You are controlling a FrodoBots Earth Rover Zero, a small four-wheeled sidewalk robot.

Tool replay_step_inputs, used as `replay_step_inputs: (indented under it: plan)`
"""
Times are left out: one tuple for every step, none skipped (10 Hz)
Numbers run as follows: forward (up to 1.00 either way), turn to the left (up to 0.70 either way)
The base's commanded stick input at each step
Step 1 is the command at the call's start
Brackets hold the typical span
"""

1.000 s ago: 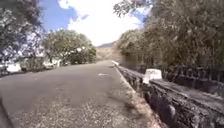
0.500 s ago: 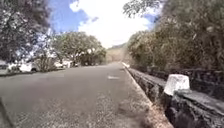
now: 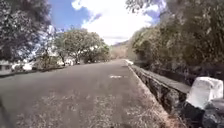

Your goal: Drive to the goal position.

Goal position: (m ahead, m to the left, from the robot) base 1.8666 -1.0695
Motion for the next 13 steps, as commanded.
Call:
replay_step_inputs:
  plan:
    - [0.7, 0.0]
    - [0.7, 0.0]
    - [0.7, 0.0]
    - [0.7, 0.0]
    - [0.7, 0.0]
    - [0.7, 0.0]
    - [0.7, 0.0]
    - [0.7, -0.07]
    - [0.7, -0.18]
    - [0.7, 0.0]
    - [0.7, 0.0]
    - [0.7, 0.0]
    - [0.7, 0.0]
